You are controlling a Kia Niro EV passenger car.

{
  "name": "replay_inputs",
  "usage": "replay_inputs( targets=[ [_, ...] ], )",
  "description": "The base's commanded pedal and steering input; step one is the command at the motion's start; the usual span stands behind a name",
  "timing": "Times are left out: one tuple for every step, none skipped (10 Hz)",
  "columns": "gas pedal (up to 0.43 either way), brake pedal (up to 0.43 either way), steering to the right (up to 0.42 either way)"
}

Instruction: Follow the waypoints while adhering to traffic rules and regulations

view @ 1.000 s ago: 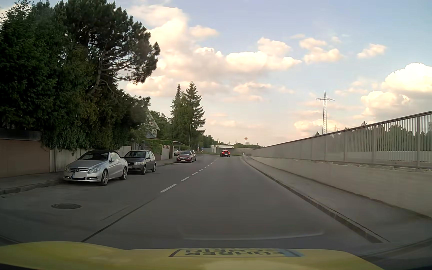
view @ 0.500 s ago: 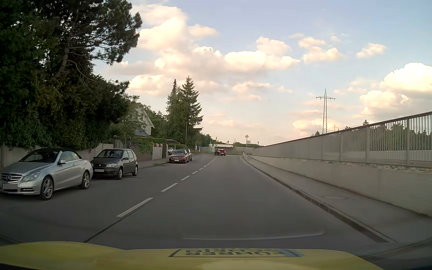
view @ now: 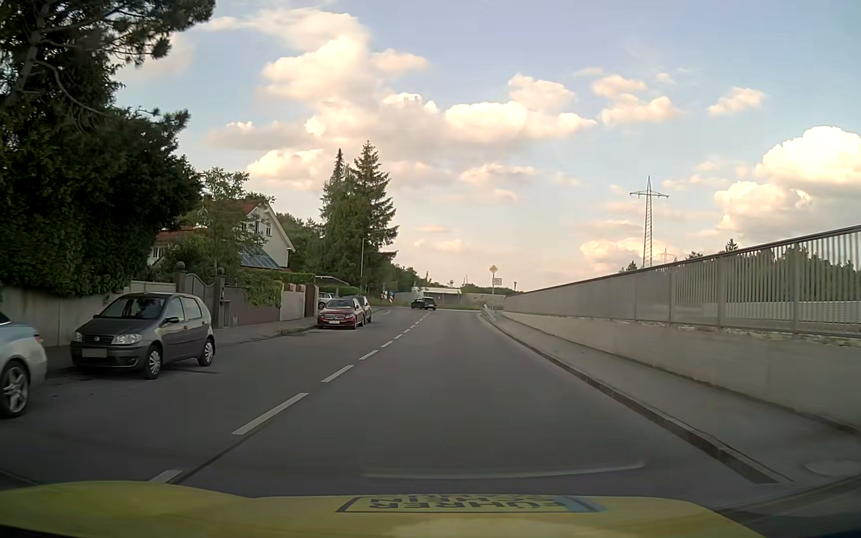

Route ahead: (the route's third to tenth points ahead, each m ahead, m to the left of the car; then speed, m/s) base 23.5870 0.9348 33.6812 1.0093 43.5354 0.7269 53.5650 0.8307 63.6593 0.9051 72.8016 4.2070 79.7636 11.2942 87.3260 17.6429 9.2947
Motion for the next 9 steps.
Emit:
replay_inputs(
  targets=[
    [0.110,0.000,0.009],
    [0.110,0.000,0.009],
    [0.098,0.000,0.009],
    [0.087,0.000,0.009],
    [0.087,0.000,0.009],
    [0.087,0.000,0.008],
    [0.087,0.000,0.008],
    [0.079,0.000,0.008],
    [0.079,0.000,0.009]
  ],
)
